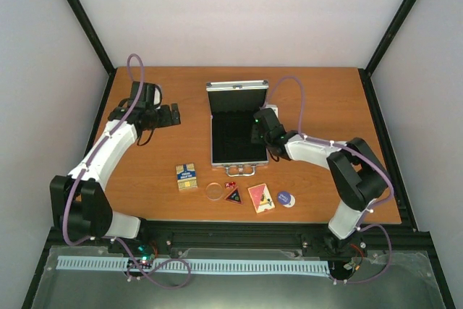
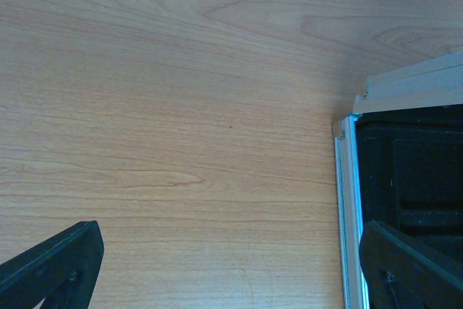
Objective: Pack up texas hold em set
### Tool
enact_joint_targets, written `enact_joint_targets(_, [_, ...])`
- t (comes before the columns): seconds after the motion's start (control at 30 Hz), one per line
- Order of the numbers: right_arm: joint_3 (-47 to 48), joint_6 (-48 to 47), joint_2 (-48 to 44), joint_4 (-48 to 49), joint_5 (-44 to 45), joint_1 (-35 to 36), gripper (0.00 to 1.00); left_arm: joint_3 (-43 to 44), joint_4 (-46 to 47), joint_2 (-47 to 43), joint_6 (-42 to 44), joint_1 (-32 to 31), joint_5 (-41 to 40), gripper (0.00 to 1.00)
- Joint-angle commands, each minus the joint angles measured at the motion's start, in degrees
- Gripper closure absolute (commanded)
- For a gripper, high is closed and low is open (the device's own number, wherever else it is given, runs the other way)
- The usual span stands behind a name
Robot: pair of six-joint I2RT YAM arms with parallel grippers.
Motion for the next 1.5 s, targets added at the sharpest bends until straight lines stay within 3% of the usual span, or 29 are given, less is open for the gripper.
enact_joint_targets(0.0, [2.70, 0.10, 1.75, 9.26, 2.78, 0.66, 0.97, -0.83, 1.74, 0.30, -0.44, -0.31, 0.08, 0.00])
enact_joint_targets(0.5, [6.35, 0.26, 10.74, 14.40, 7.43, 0.71, 0.97, -2.06, 1.55, 1.51, 0.32, -0.34, 0.07, 0.00])
enact_joint_targets(0.73, [4.69, 2.05, 9.96, 11.60, 9.45, 0.76, 0.49, -0.75, 1.40, 2.85, 0.60, -0.35, -0.15, 0.00])
enact_joint_targets(1.0, [4.71, 0.33, 7.49, 8.96, 7.03, 0.83, 0.13, -0.01, 1.46, 3.83, 0.39, -0.35, -0.47, 0.00])
enact_joint_targets(1.47, [9.67, -0.49, -4.92, -15.59, -7.47, 0.79, 0.09, 3.23, -1.41, 3.24, -0.31, -0.32, -0.54, 0.00])
